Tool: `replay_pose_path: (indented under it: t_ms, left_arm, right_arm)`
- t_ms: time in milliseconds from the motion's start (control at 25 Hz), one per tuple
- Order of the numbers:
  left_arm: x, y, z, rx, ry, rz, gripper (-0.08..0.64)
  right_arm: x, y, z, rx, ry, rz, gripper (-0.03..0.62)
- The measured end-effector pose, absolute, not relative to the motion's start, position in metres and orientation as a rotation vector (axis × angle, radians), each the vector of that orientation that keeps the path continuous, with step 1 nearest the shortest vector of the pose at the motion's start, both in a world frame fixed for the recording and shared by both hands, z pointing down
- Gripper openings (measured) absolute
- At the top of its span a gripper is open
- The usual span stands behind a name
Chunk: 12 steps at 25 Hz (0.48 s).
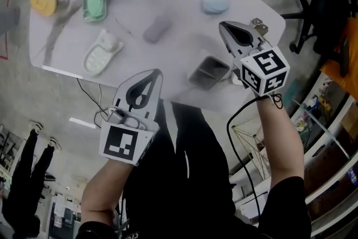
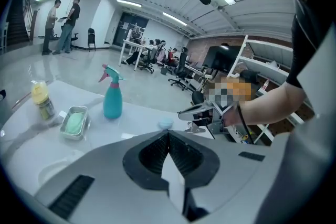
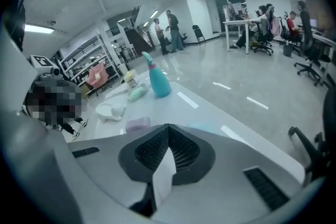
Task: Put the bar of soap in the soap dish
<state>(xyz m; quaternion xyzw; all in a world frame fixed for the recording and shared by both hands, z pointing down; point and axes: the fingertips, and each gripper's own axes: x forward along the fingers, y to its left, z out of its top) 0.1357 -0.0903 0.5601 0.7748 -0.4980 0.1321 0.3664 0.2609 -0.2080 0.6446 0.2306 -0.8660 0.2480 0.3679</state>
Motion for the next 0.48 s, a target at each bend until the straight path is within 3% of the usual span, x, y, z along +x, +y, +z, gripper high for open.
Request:
replay_pose_path:
  t_ms: [480]
  left_arm:
    - [0.109,-0.12,0.588,1.895,-1.323,0.353,0.009]
  right_arm:
    - [0.263,-0.247,0.707,0.401,-2.052,0.353,0.017]
